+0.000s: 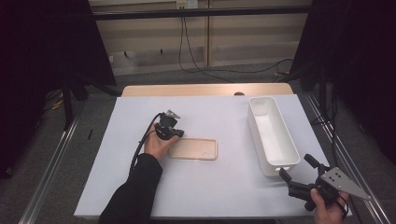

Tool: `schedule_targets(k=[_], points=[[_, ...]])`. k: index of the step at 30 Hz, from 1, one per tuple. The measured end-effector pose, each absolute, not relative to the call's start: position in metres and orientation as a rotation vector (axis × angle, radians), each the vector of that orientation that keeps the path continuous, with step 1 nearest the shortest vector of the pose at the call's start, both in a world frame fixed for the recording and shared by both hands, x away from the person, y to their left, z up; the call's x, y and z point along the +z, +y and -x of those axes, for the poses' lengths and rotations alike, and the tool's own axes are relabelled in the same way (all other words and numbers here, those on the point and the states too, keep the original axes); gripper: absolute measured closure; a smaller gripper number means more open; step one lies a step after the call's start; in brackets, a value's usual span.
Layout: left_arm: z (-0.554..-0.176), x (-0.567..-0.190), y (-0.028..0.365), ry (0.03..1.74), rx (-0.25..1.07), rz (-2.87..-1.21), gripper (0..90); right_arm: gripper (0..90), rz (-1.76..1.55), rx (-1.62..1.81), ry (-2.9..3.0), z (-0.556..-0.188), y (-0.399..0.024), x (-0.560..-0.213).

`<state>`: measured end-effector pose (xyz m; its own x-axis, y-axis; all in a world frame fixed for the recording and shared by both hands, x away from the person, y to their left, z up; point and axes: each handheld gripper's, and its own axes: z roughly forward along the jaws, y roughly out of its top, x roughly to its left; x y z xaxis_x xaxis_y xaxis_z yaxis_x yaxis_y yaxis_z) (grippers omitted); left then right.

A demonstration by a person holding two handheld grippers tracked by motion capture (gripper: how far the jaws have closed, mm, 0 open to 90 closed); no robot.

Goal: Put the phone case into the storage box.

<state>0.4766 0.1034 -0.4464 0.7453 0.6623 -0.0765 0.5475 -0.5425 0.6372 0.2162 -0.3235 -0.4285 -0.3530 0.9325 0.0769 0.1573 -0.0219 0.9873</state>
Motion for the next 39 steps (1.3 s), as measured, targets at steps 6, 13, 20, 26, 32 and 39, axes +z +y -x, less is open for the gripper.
schedule_targets(k=[6, 13, 20, 26, 32, 39], points=[[-0.471, -0.446, 0.105, 0.879, 0.242, -2.296, 90.0, 0.0, -1.173, 1.443, 1.564, -0.216, -0.324, -0.428], [-0.468, -0.447, 0.106, 0.874, 0.233, -2.291, 90.0, 0.0, -1.175, 1.443, 1.569, -0.217, -0.323, -0.429], [-0.462, -0.447, 0.106, 0.854, 0.228, -2.295, 90.0, 0.0, -1.171, 1.441, 1.570, -0.217, -0.323, -0.429], [-0.458, -0.449, 0.110, 0.856, 0.224, -2.267, 90.0, 0.0, -1.171, 1.438, 1.570, -0.217, -0.323, -0.429], [-0.454, -0.450, 0.110, 0.837, 0.230, -2.263, 90.0, 0.0, -1.171, 1.439, 1.570, -0.217, -0.323, -0.429], [-0.452, -0.450, 0.110, 0.833, 0.227, -2.261, 90.0, 0.0, -1.168, 1.439, 1.571, -0.216, -0.323, -0.429]])
